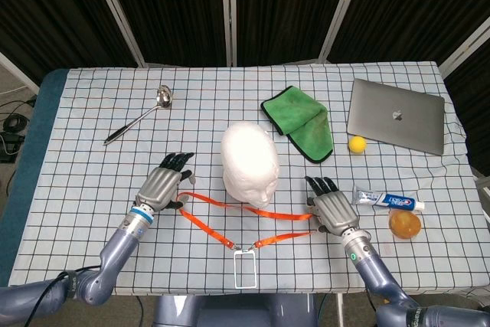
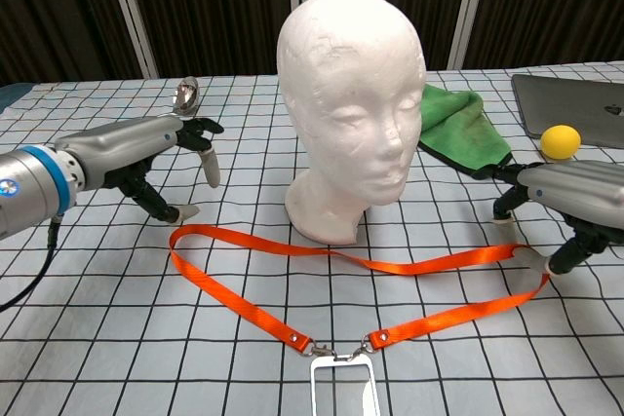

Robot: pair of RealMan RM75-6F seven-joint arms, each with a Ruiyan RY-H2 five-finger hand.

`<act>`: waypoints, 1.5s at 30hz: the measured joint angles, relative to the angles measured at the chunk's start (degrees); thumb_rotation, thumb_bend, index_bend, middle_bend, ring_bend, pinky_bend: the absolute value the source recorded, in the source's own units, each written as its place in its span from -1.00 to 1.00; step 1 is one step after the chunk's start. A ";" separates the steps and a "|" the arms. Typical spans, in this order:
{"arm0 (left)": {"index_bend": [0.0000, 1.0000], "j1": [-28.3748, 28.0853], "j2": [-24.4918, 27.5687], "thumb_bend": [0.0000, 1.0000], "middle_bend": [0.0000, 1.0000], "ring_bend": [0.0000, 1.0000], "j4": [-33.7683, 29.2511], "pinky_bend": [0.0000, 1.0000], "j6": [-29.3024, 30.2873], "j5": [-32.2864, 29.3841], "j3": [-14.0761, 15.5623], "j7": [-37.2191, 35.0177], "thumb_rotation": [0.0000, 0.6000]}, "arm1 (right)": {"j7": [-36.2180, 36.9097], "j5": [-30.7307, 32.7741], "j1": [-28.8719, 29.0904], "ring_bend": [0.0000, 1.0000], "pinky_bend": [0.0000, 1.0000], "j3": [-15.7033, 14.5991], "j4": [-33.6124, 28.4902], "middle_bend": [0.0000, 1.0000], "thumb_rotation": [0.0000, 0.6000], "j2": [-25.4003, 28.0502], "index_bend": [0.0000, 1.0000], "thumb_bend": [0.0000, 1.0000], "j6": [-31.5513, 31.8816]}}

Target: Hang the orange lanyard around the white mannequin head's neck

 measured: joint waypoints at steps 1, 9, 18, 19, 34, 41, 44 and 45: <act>-0.12 -0.54 -1.08 -0.26 -1.00 -1.00 1.20 -1.00 -0.20 -1.17 0.01 0.69 1.00 | 0.19 -0.03 0.02 -1.00 -1.00 0.04 0.08 -0.97 1.00 -0.03 0.40 -0.16 -0.14; -0.09 -2.70 -5.38 -0.11 -1.00 -1.00 7.23 -1.00 -2.21 -6.49 0.84 1.53 1.00 | 1.28 -0.78 0.38 -1.00 -1.00 0.25 0.98 -0.96 1.00 -0.39 0.40 -0.17 -1.35; 0.00 -3.70 -7.74 -0.09 -1.00 -1.00 10.83 -1.00 -2.21 -7.09 1.88 0.24 1.00 | 1.63 -0.99 0.62 -1.00 -1.00 0.74 1.06 -0.95 1.00 -0.35 0.40 -0.17 -1.70; 0.01 -3.79 -7.81 -0.09 -1.00 -1.00 11.00 -1.00 -2.20 -7.28 1.99 0.28 1.00 | 1.60 -1.00 0.63 -1.00 -1.00 0.75 1.07 -0.95 1.00 -0.33 0.40 -0.16 -1.72; 0.35 -4.19 -7.66 -0.04 -1.00 -1.00 10.16 -1.00 -0.85 -6.68 2.80 -0.63 1.00 | 1.14 -1.54 0.43 -1.00 -1.00 0.48 0.66 -0.95 1.00 -0.28 0.40 -0.16 -1.51; 0.46 -3.44 -6.23 -0.04 -1.00 -1.00 8.02 -1.00 1.33 -2.97 3.94 -1.99 1.00 | 1.51 -3.28 0.08 -1.00 -1.00 -0.15 0.08 -0.93 1.00 0.50 0.40 -0.16 -1.19; 0.47 -2.83 -5.28 -0.04 -1.00 -1.00 6.86 -1.00 2.58 -0.34 4.73 -3.10 1.00 | 2.01 -5.26 -0.24 -1.00 -1.00 -0.74 -0.45 -0.93 1.00 1.22 0.40 -0.16 -0.73; 0.47 -2.59 -4.95 -0.04 -1.00 -1.00 6.51 -1.00 3.04 0.66 5.06 -3.47 1.00 | 2.25 -6.03 -0.37 -1.00 -1.00 -0.98 -0.60 -0.93 1.00 1.47 0.40 -0.17 -0.52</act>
